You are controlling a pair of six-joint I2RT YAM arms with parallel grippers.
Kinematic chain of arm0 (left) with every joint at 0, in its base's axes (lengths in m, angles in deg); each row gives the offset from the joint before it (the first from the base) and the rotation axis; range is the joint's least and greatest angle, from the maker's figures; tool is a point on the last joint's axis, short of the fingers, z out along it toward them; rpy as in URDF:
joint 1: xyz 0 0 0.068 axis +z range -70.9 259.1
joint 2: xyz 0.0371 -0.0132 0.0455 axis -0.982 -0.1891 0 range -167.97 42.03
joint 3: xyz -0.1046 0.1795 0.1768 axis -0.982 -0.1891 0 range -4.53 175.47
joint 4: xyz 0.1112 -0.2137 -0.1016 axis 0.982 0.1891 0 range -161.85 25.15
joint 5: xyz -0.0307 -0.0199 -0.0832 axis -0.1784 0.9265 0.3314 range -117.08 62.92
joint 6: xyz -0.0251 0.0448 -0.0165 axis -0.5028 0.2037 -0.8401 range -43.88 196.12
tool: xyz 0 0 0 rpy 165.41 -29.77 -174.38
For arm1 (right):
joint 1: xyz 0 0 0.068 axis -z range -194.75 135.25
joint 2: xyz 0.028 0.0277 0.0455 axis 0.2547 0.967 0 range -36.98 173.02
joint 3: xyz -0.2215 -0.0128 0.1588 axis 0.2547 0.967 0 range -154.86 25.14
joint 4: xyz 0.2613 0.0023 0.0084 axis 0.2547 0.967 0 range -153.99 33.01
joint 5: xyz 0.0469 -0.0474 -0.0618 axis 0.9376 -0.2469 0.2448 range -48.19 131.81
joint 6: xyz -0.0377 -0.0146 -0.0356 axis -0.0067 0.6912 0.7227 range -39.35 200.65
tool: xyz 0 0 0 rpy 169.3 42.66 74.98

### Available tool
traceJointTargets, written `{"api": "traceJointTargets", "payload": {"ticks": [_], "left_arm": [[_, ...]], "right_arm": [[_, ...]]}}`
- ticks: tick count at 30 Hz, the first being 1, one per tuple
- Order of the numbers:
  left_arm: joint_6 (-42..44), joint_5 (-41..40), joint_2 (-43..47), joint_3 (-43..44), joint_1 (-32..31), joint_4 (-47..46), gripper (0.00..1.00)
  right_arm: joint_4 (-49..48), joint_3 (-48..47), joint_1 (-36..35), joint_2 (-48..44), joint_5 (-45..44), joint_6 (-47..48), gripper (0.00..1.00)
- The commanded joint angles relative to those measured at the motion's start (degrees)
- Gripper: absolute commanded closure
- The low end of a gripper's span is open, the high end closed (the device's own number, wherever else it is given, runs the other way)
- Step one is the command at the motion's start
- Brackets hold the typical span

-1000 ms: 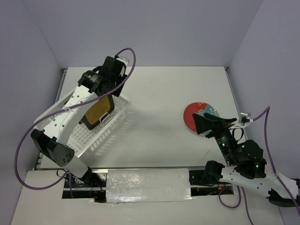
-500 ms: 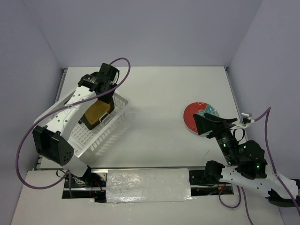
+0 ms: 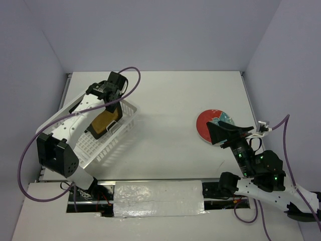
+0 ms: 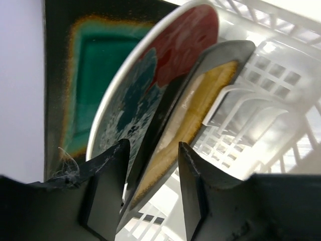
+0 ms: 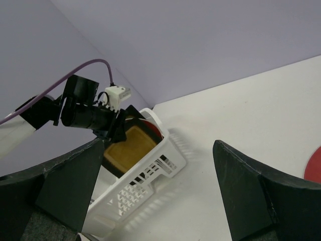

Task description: Unload the plates from the dish rack

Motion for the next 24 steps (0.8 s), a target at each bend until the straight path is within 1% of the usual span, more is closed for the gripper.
{"api": "traceJointTargets", "payload": {"ticks": [1, 7, 10, 11, 14, 16, 18, 21, 22, 24], "left_arm": [[1.3, -3.8, -0.1, -1.0, 0.2, -1.1, 0.45], [1.9, -4.9, -0.2, -1.4, 0.3, -2.2, 0.47], [2.3, -5.3, -0.2, -2.3, 0.2, -3.2, 0.54], [2.4, -5.2, 0.0, -2.5, 0.2, -3.5, 0.58], [2.4, -5.5, -0.1, -1.9, 0.2, -3.2, 0.68], [2.7, -5.3, 0.0, -1.6, 0.2, -3.1, 0.72], [2.9, -5.1, 0.3, -1.3, 0.2, -3.2, 0.81], [3.3, -5.4, 0.6, -0.9, 0.2, -2.9, 0.90], [3.3, -5.6, 0.5, -0.1, 0.2, -2.2, 0.95], [3.4, -5.9, 0.4, 1.2, 0.2, -1.2, 1.00]], "right_arm": [[-2.5, 0.3, 0.0, 0.5, -0.1, 0.6, 0.04], [-2.6, 0.3, 0.0, 1.1, -0.3, 0.6, 0.04], [-2.4, 0.2, 0.0, 1.2, -0.4, 0.5, 0.04], [-2.4, 0.2, 0.1, 1.1, -0.4, 0.5, 0.04], [-2.7, 0.5, 0.0, 0.6, -0.5, 0.6, 0.04], [-2.8, 0.6, 0.1, 0.6, -0.5, 0.7, 0.04], [-2.9, 0.6, 0.0, 0.7, -0.7, 0.7, 0.04], [-2.9, 0.6, 0.0, 1.0, -0.8, 0.7, 0.04], [-3.0, 0.6, 0.0, 1.0, -0.9, 0.7, 0.04], [-2.9, 0.6, 0.0, 1.2, -0.9, 0.8, 0.04]]}}
